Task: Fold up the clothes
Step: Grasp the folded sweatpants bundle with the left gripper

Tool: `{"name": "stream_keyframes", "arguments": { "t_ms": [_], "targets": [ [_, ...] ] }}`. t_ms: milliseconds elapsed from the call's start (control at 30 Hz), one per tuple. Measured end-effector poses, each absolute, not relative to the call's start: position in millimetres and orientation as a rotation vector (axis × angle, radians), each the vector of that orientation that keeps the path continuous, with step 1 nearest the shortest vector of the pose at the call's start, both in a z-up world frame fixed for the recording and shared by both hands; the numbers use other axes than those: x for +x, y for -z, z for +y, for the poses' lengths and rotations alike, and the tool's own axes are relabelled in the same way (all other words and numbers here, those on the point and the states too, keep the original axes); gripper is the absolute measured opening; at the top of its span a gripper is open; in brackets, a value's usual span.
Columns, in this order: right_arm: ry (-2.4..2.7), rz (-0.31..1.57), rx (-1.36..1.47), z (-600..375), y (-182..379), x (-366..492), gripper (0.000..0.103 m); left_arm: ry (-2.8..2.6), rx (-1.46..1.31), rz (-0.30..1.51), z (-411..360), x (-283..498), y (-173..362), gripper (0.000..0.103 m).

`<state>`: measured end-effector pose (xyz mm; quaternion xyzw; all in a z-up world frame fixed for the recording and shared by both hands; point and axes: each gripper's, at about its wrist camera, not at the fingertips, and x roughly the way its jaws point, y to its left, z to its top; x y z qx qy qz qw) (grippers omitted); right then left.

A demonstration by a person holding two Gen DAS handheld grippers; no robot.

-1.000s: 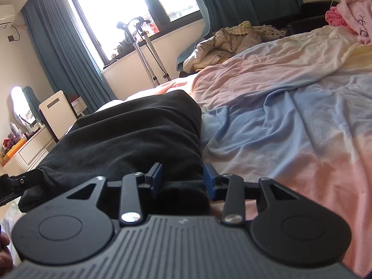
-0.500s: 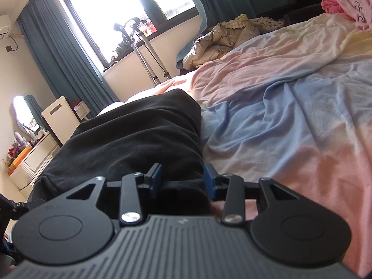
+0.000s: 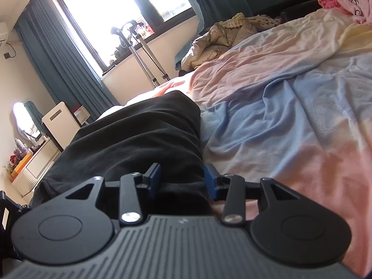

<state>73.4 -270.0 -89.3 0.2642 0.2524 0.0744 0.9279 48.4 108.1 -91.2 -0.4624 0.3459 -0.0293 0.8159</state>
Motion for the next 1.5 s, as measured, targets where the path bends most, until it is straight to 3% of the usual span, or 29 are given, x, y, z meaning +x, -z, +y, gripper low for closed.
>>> {"name": "stream_keyframes", "arguments": {
  "t_ms": [367, 700, 1133, 1300, 1500],
  "targets": [
    [-0.147, 0.517, 0.555, -271, 91, 73, 0.046, 0.069, -1.125, 0.703, 118, 42, 106, 0.102],
    [-0.144, 0.518, 0.58, -273, 93, 75, 0.048, 0.079, -1.153, 0.761, 109, 34, 111, 0.092],
    [-0.139, 0.511, 0.599, -274, 95, 78, 0.052, -0.045, -1.084, 0.777, 86, 54, 118, 0.093],
    [-0.163, 0.501, 0.633, -277, 94, 79, 0.052, -0.033, -1.12, 0.633, 95, 59, 119, 0.091],
    [-0.231, 0.489, 0.759, -285, 96, 90, 0.054, -0.037, -1.294, 0.583, 114, 59, 140, 0.091]
  ]
}}
